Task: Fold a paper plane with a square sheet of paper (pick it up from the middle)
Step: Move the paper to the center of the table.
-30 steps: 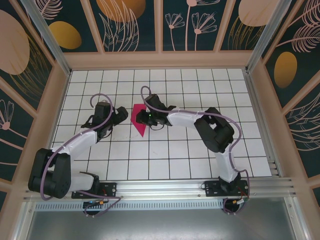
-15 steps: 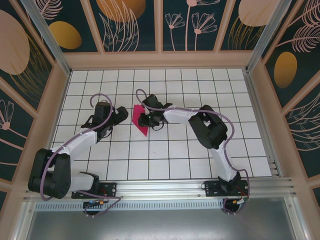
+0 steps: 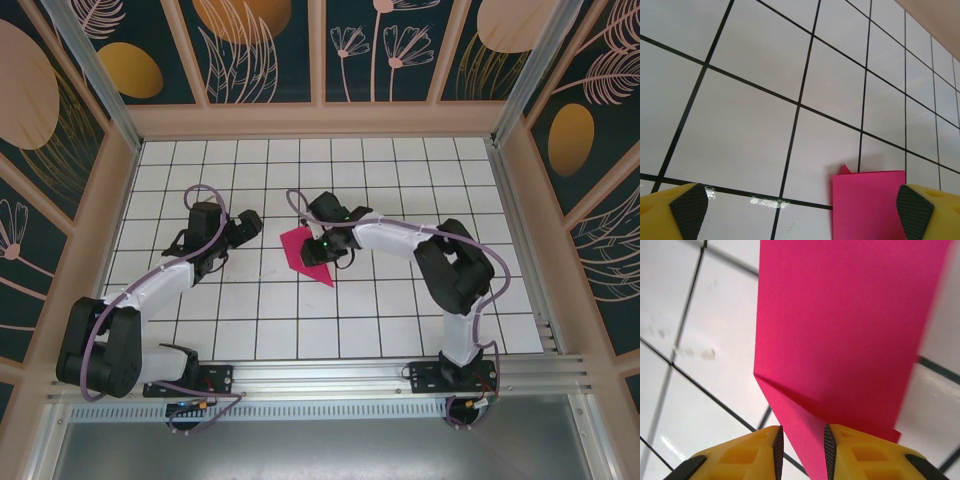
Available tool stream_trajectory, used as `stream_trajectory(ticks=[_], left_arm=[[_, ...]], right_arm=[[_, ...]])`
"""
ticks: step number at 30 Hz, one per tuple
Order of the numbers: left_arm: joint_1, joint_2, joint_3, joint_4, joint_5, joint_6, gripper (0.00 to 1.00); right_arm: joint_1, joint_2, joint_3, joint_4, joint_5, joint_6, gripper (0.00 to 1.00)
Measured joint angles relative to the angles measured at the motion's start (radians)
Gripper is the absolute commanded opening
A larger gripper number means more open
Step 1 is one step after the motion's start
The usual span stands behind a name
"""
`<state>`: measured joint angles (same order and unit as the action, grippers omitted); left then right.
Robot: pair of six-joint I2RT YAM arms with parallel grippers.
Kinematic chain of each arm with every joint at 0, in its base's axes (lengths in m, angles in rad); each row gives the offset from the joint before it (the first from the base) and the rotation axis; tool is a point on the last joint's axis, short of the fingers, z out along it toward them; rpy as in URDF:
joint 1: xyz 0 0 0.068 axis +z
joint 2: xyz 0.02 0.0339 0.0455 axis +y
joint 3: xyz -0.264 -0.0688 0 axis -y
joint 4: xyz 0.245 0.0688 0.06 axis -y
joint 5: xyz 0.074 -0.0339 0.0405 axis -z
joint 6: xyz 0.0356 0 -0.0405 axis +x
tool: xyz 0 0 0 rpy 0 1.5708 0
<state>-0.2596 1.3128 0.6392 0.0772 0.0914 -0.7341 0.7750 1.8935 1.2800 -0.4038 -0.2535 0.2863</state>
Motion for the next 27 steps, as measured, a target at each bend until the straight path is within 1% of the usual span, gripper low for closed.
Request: stream_trajectory(ticks=[3,6,10,14,20,27], left_arm=[[0.0,0.0,-0.01,0.014,0.019,0.0,0.99],[0.0,0.0,-0.018,0.024,0.042,0.0,0.98],[0.0,0.0,-0.026,0.045,0.079,-0.001,0.98],[0.0,0.0,-0.035,0.065,0.122,-0.01,0.99],[0.0,0.015,-0.066,0.134,0.216,-0.063,0.98],[-0.004,0.056,-0.094,0.192,0.309,-0.163,0.93]], right_arm=[[0.004,-0.045,-0.023,0.052,0.06,0.139,0.3],[0.016,-0.085,-0.087,0.102,0.104,0.267,0.29],[0.051,-0.097,-0.154,0.132,0.126,0.377,0.29],[0.06,-0.097,-0.179,0.155,0.126,0.424,0.28],[0.046,-0.09,-0.18,0.203,0.125,0.45,0.28],[0.019,-0.055,-0.229,0.274,0.104,0.464,0.27]])
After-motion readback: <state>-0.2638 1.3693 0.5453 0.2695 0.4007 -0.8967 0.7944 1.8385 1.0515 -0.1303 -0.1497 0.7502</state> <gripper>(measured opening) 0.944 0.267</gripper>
